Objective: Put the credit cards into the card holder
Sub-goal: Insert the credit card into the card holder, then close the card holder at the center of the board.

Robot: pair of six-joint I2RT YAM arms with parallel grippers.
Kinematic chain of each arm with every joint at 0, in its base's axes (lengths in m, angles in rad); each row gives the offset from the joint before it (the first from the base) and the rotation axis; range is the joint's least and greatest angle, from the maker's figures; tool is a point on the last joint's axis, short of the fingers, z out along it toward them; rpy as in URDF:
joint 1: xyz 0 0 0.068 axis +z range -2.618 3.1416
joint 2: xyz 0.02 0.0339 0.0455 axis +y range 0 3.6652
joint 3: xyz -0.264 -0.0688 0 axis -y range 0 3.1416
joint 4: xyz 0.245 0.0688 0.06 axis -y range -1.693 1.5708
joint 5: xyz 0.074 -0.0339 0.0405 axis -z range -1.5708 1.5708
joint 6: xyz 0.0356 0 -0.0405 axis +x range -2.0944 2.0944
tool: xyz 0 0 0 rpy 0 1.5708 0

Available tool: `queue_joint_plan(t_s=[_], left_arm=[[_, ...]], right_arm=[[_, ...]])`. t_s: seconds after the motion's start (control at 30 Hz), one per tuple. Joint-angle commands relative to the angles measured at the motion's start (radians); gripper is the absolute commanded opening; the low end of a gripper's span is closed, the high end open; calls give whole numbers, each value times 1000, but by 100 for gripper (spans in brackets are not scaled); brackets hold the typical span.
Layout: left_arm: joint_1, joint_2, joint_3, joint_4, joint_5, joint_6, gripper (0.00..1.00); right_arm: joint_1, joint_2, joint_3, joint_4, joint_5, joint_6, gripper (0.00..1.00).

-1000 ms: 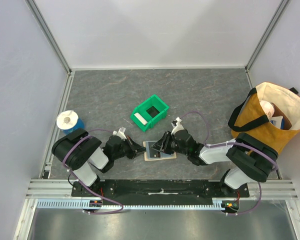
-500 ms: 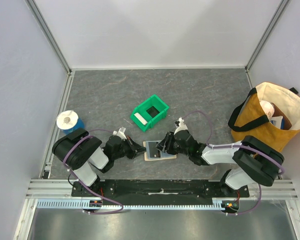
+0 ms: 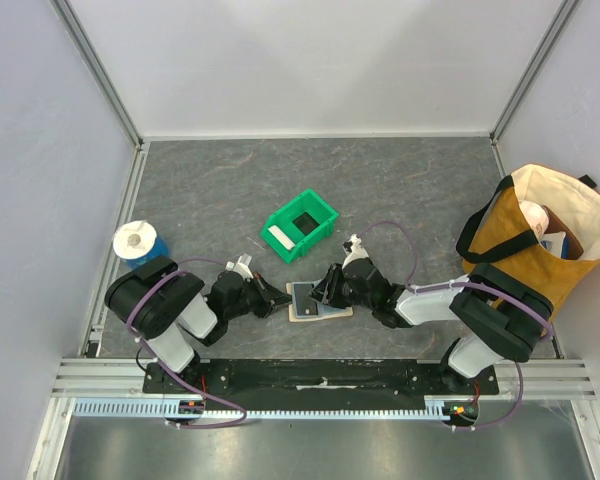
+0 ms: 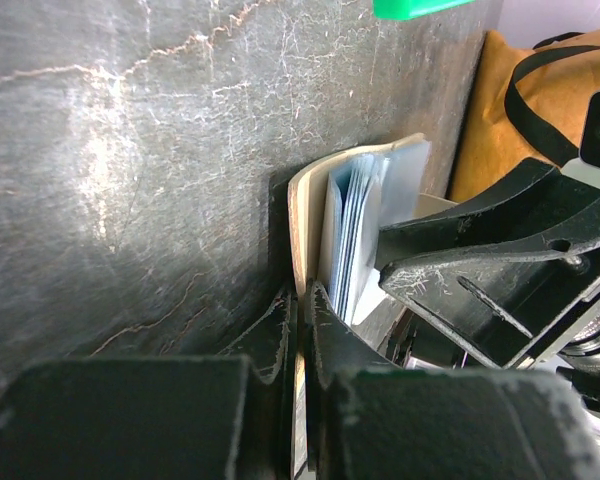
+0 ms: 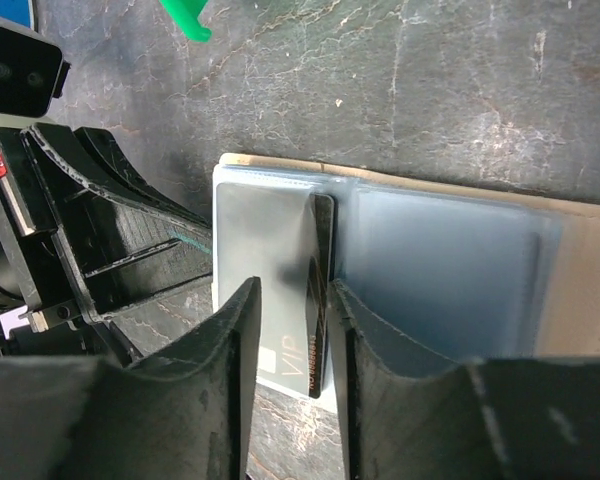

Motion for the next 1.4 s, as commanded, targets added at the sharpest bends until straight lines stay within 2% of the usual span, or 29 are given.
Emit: queue_joint_plan(t_s=[0.0,0.07,0.27,0.43,0.57,0.67,0.7,0.9,1.0,1.17,1.37], left_arm=[[-9,55,-79,-220,-44,54,2],[-9,59,-82,-214,-42,53,2],[-7,62,-87,-199,-38,54,2],[-9,49,-84,-210,-33,68,2],[-9,-10,-91,-240,-38,91,2],[-9,-119,-91,-359,-61,123,2],[-9,-162,-91,-405,-71,134,2],[-9,-567,-3,-923,-215,246,2],[-7,-729,63,-1128,-281,312,2],[-9,-796,142,-1294,-294,387,2],[-7,-800,223,-1372,-237,436,2]], right_arm=[[15,-17,17,67,-26,-17,34],[15,-31,14,68,-18,-20,31],[15,-60,5,51,-3,-34,32],[13,-170,39,-103,77,-146,51],[13,-270,91,-255,130,-245,57],[13,-336,126,-356,170,-307,60],[13,-358,134,-390,198,-312,64],[9,-464,137,-554,330,-327,69],[-2,-485,129,-604,344,-335,70],[-10,-455,122,-633,302,-342,70],[-10,-361,120,-539,161,-338,69]])
